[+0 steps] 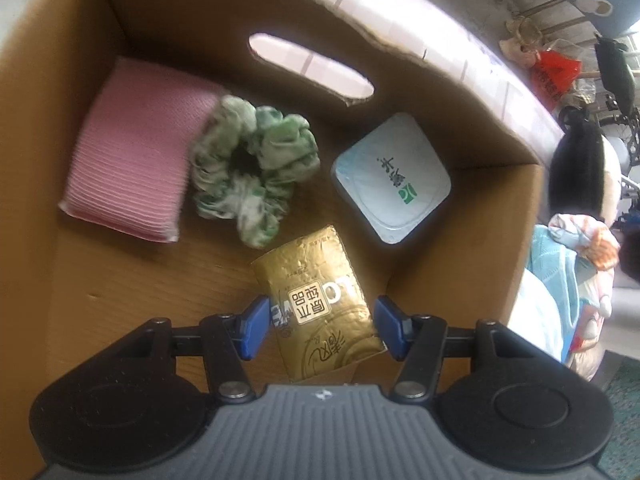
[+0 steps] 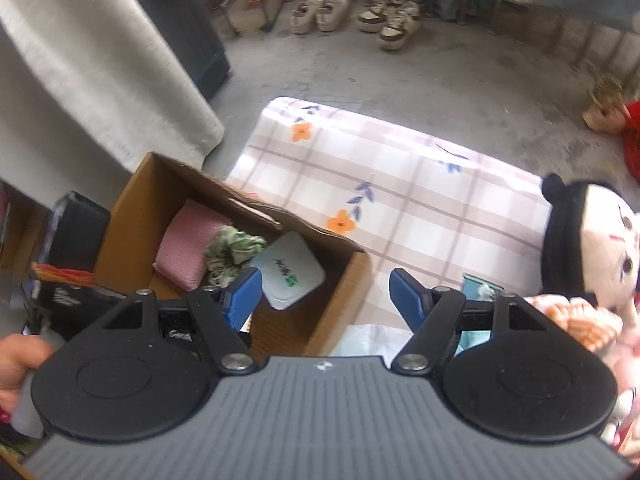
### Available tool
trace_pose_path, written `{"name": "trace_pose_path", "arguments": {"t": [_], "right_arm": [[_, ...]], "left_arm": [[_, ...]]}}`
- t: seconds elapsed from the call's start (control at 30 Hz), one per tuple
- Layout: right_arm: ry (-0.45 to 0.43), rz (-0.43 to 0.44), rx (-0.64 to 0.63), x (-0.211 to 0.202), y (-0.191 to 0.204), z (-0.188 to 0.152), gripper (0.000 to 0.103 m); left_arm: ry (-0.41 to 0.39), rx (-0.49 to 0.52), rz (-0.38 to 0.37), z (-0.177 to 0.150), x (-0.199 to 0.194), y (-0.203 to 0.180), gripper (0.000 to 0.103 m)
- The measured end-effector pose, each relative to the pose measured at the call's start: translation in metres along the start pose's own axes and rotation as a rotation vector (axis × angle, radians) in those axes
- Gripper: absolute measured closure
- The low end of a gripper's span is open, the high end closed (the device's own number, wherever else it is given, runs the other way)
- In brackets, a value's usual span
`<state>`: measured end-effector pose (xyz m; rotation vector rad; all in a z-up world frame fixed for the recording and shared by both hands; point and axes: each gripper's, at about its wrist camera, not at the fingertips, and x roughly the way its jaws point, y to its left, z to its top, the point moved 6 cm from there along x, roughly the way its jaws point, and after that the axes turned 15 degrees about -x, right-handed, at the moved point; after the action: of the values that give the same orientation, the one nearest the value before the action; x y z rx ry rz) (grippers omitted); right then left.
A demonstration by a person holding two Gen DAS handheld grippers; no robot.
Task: Organize soft objects
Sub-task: 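Open the right tool to drop the cup while the left tool releases the packet into the box, then move both tools back over the blue towel on the bed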
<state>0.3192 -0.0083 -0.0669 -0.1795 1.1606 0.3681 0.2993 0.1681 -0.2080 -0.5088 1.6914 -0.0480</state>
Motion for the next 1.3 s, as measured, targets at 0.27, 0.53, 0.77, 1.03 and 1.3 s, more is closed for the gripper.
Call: {"name": "trace_pose_path", "arguments": {"t": [0.27,0.53,0.77,1.03,1.3], "right_arm": [[0.008,0.005,0.091,0.000,-0.025,-0.023,0.032],[-0.004,0.010,0.103,-0.005,-0.031,-0.027,0.031],[0.000,0.004,0.121,-0.005,-0.036,-0.033,0.031],[-0.002,0.001,0.130,-0.005,-0.037,-0.037,0.031],[-0.017,-0.001,0.132,-0.008,-0.038,-0.036,0.031]], "left_arm": [[0.035,-0.063,-0.001,-0.004,0.008,0.005,0.034],[0.184,-0.129,-0.029,-0.016,0.032,0.007,0.034],[0.201,-0.188,-0.080,-0.021,0.045,0.007,0.034],[0.153,-0.212,-0.139,-0.002,0.040,-0.001,0.034],[0.103,-0.175,-0.124,0.012,0.025,-0.012,0.030]]}}
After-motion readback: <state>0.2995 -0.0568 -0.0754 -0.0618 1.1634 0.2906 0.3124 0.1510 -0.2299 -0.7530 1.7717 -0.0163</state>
